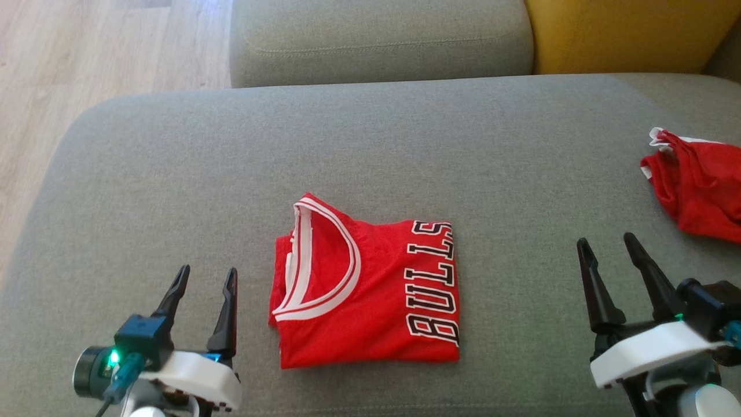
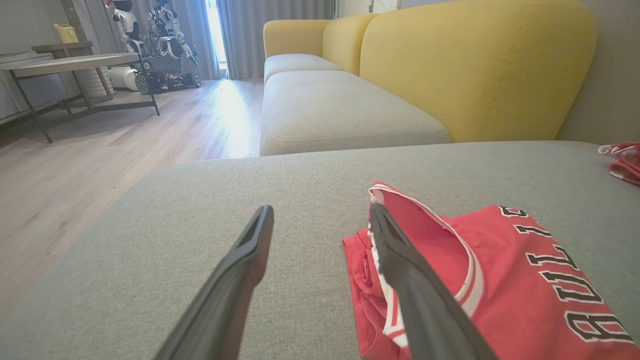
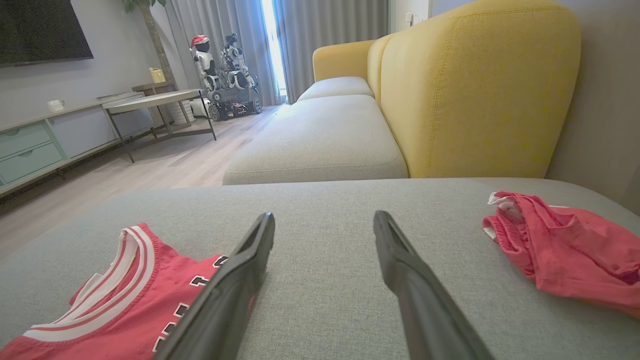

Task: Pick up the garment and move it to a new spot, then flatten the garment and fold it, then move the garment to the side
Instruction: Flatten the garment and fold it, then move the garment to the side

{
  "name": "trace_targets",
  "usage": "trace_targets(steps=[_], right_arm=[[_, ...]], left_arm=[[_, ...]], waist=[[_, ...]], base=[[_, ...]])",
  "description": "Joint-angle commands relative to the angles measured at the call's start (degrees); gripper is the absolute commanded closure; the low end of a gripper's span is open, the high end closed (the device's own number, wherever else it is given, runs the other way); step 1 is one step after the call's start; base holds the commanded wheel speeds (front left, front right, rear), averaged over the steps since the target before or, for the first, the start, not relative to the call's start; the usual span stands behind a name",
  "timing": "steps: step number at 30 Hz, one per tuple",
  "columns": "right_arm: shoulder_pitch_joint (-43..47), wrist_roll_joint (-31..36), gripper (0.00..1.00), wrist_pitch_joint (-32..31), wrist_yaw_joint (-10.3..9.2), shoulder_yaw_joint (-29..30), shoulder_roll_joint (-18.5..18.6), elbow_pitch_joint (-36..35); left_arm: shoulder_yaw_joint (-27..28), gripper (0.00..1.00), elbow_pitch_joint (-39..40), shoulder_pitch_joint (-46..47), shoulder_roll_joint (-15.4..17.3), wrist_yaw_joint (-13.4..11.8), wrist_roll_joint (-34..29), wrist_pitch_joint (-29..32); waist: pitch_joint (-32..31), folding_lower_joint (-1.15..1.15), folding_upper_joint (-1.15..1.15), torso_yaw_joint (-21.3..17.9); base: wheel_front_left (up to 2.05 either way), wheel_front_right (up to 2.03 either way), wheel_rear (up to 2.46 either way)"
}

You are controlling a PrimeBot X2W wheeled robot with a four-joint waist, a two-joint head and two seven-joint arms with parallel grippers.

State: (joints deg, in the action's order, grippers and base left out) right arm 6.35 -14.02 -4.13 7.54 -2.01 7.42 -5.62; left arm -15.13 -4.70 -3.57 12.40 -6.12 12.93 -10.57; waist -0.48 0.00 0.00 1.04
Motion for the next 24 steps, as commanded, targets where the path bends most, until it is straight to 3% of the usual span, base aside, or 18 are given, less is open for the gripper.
trace_targets(steps=[1, 24], right_arm=[[-1.44, 0.60, 0.00, -0.24, -0.05, -0.86, 0.25, -2.59], [-1.68, 2.12, 0.00, -0.97, -0.05, -0.64, 0.35, -2.99]], left_arm=[[2.05, 0.00, 2.24, 1.94, 1.24, -0.62, 0.37, 0.22], [1.42, 0.00, 2.36, 2.56, 1.81, -1.76, 0.58, 0.45]], waist=[[0.01, 0.00, 0.00, -0.01], [0.23, 0.00, 0.00, -0.10]], base=[[0.00, 0.00, 0.00], [0.00, 0.00, 0.00]])
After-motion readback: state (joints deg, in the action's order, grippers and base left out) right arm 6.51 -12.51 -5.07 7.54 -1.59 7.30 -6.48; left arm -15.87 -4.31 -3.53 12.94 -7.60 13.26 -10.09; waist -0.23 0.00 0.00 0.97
